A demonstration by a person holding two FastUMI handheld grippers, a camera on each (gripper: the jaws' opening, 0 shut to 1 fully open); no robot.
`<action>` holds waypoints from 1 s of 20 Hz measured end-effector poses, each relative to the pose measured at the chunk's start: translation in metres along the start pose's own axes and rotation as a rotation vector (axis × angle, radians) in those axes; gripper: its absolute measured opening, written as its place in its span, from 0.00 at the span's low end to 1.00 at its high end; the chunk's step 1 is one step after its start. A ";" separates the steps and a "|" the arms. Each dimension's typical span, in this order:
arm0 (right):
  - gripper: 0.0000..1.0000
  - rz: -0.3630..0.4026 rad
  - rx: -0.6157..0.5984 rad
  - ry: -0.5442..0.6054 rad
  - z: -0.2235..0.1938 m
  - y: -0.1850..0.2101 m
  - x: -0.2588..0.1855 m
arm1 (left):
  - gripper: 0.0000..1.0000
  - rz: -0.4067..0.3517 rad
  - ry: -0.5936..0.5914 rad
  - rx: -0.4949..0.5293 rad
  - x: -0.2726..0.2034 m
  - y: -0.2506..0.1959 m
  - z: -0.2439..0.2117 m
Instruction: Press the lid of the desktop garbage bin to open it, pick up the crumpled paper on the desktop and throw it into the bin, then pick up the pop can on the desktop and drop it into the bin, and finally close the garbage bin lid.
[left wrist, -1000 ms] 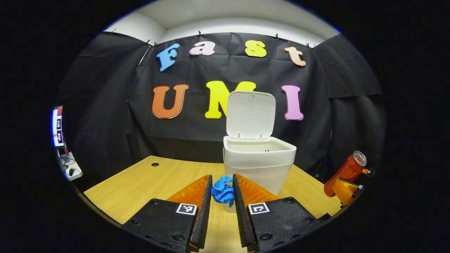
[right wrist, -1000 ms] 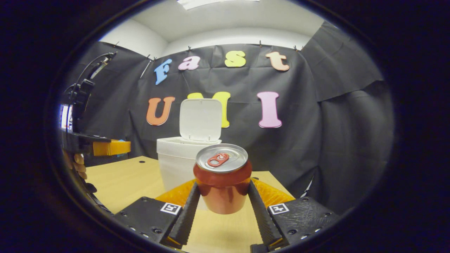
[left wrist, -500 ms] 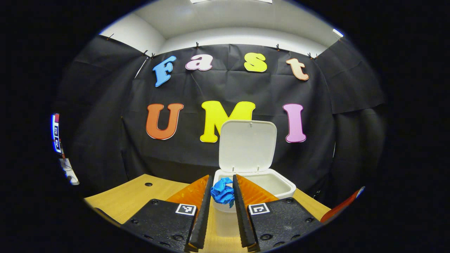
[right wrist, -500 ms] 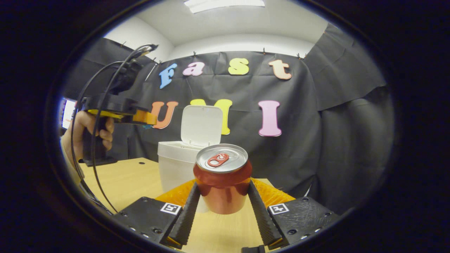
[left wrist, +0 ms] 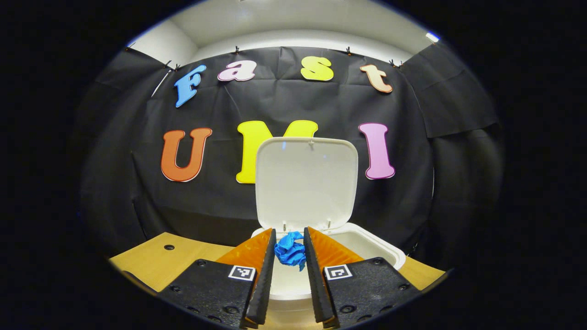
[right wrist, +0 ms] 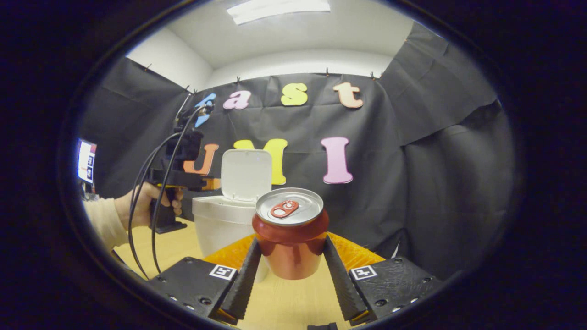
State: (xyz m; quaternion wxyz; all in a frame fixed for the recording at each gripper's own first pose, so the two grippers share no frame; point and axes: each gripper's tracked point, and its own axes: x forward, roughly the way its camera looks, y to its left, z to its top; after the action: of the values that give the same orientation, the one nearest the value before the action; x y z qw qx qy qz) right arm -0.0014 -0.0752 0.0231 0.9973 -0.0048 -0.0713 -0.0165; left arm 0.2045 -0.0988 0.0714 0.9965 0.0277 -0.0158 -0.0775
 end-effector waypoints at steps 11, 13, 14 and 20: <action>0.75 0.057 0.066 0.043 -0.011 0.006 0.004 | 0.45 -0.090 -0.028 0.101 0.002 -0.045 0.003; 0.76 0.042 0.069 0.042 -0.010 0.002 0.004 | 0.61 -0.118 -0.035 0.092 0.000 -0.055 0.007; 0.75 0.036 0.071 0.040 -0.009 0.000 0.004 | 0.68 -0.110 -0.036 0.093 -0.001 -0.055 0.010; 0.76 0.001 0.098 0.052 -0.011 -0.015 0.008 | 0.98 -0.121 -0.051 0.103 -0.014 -0.062 0.014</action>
State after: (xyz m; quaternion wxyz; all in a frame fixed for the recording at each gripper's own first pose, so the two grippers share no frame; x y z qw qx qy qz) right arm 0.0077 -0.0905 0.0138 0.9979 0.0447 -0.0458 -0.0124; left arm 0.1804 -0.1586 0.0811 0.9865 0.0777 -0.0432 -0.1374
